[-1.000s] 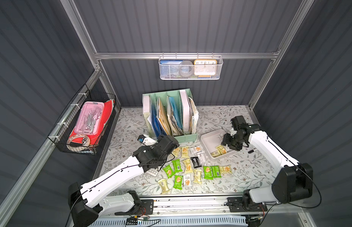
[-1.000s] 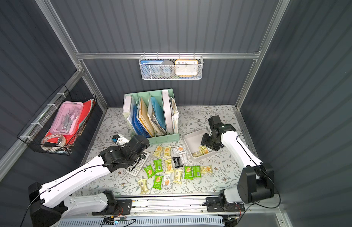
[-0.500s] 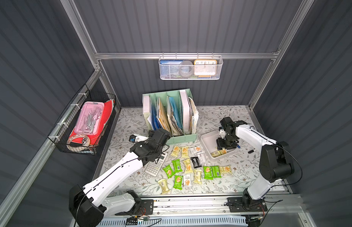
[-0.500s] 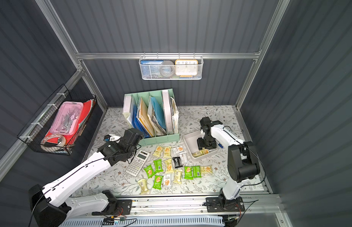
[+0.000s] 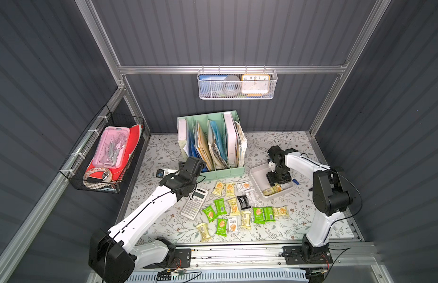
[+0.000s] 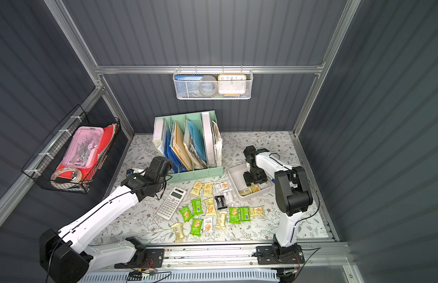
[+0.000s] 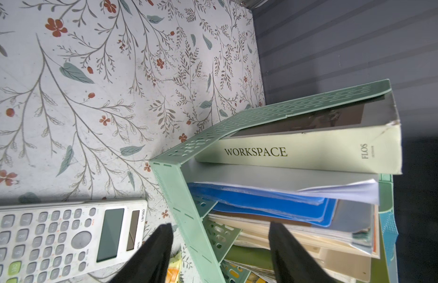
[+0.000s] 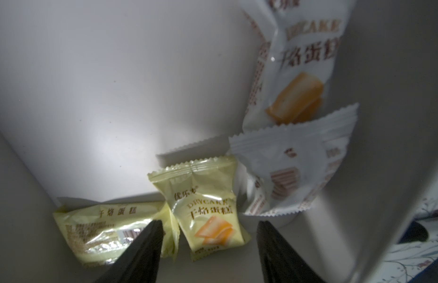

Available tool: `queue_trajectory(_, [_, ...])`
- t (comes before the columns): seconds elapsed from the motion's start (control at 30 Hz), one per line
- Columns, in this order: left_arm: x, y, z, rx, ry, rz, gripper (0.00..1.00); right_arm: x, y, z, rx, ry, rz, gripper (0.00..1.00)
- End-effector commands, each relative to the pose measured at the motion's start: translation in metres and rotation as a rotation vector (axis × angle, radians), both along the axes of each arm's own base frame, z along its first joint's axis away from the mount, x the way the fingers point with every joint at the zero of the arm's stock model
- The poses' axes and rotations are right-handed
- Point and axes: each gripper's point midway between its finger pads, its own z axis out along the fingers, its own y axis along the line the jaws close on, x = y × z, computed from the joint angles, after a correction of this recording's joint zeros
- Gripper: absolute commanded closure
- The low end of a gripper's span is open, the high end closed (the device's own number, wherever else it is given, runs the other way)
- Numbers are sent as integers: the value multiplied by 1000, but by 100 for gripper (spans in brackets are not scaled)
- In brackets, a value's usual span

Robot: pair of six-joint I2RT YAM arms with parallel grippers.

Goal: Take the cookies out of the storage box
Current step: Pick up the cookie from the storage box.

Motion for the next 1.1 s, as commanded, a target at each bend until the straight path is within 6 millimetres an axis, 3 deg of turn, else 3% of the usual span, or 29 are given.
queue_trajectory(0.0, [5,-1,0,0,10,-15,33,3,1,-3,-12,10,22,35])
queue_trajectory(0.53, [12,-2,-11,-44,31,-9,33,8,8,-22,-37,33,48,40])
queue_trajectory(1.07, [19,-5,-6,-27,50,-46,34,16,15,-18,-49,-17,65,56])
